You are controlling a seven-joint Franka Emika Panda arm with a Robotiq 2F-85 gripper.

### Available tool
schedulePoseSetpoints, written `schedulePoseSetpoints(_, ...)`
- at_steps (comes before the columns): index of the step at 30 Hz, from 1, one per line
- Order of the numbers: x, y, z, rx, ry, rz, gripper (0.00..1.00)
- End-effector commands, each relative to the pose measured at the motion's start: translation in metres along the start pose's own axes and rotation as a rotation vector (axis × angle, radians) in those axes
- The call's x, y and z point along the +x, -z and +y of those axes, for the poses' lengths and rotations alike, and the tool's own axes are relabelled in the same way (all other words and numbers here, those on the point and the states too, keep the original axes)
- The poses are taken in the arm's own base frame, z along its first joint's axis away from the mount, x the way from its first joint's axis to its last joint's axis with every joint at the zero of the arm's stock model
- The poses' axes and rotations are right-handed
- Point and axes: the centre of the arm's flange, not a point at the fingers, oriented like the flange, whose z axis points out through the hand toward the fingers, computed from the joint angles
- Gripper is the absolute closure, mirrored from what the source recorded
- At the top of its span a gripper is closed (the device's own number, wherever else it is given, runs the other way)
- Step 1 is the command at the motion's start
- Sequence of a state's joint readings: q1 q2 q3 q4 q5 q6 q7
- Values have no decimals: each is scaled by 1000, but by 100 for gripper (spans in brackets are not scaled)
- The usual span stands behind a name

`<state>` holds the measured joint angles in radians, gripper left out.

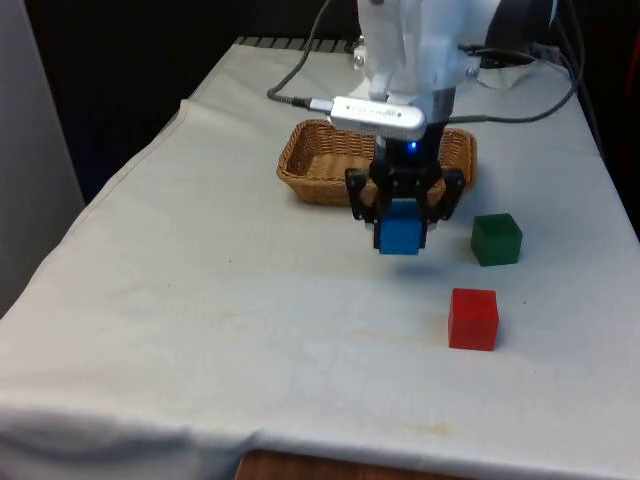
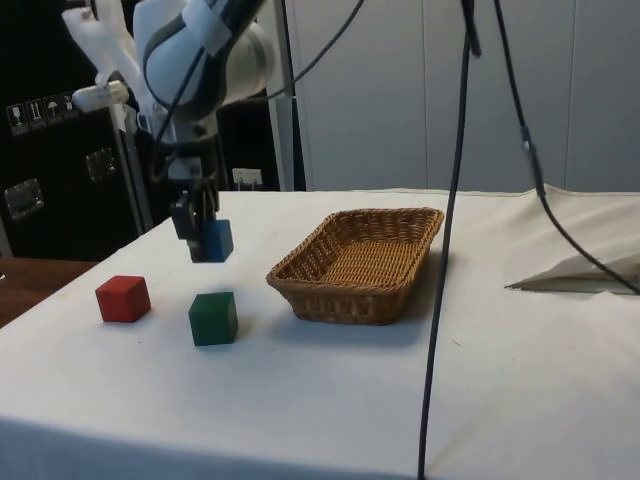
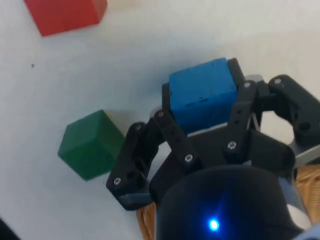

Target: Pick up exactly two blocks and place them into the basket.

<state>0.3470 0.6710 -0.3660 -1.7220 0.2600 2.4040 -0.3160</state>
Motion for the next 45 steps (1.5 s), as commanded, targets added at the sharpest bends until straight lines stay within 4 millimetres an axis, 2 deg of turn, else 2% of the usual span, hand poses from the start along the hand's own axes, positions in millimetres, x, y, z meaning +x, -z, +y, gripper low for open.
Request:
schedulePoseSetpoints(1, -2, 5, 0, -5, -2, -3, 98)
schedulePoseSetpoints(2, -1, 4, 0, 2, 0, 1, 98)
schedulePoseSetpoints(10, -15, 37, 1, 9, -5, -2, 98)
schedulePoseSetpoints(11, -13, 32, 1, 15, -1, -1, 98)
schedulePoseSetpoints(13, -20, 47, 4, 14, -10, 0, 98)
schedulePoseSetpoints(19, -31, 67, 10, 25, -20, 0, 98)
schedulePoseSetpoints(21, -31, 67, 10, 33, -17, 0, 98)
schedulePoseSetpoints(28, -48, 88, 19, 33, -27, -2, 98)
schedulePoseSetpoints(45, -87, 97, 23, -9, -29, -28, 98)
